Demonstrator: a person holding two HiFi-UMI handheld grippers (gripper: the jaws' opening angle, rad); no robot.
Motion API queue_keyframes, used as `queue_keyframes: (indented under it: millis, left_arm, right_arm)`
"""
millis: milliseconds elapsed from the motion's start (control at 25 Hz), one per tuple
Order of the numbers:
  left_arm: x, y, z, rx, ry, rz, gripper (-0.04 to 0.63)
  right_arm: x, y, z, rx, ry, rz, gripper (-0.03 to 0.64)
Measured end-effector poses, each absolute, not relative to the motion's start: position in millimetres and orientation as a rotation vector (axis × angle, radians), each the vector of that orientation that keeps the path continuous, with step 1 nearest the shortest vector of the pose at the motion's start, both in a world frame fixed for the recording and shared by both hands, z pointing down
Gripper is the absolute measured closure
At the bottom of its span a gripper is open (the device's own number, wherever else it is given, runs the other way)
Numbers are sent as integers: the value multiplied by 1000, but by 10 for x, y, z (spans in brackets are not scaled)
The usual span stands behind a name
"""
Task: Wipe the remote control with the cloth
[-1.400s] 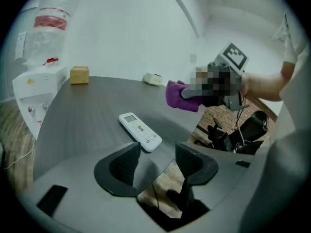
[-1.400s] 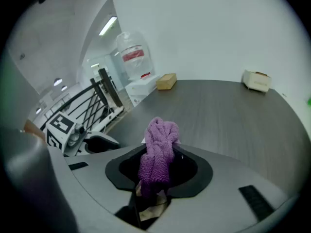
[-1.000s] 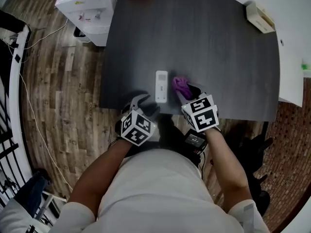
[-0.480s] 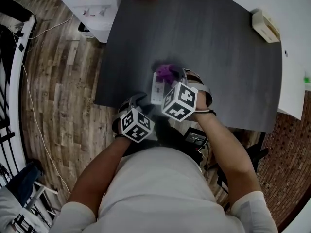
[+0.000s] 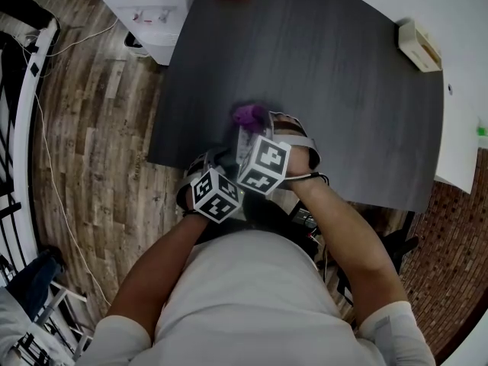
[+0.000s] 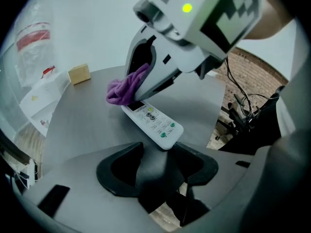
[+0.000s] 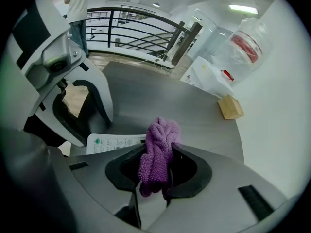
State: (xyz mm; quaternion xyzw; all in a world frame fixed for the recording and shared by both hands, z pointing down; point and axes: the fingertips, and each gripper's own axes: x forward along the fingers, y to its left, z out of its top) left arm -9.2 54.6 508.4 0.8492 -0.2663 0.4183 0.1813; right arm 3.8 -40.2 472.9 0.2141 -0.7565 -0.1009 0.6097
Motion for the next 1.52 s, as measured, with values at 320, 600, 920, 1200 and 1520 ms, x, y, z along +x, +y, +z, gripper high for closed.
queue_keyframes:
  millis: [320,600,920,1200,1520]
  left_arm:
    - [-121,539,5104,2383,-750,1177,374]
    - [-110,534,5103,2368,-756,1166,373]
    - [-118,523,5107,2352,-769,1164,371]
    - [-120,512,5100,2333,-795,1140,373]
    - [-92,484,5097,2328,-810,1134,373]
  right_arm:
    - [-23,-86,4762,444,-1783,-113,495]
    - [-17,33,4705,542,-1854,-13,495]
    - [-7,202,4671,609,-1899,68,495]
    - [-40,482,4624,518,-1957,221,495]
    - [-26,605,4629,433,-1985,331,495]
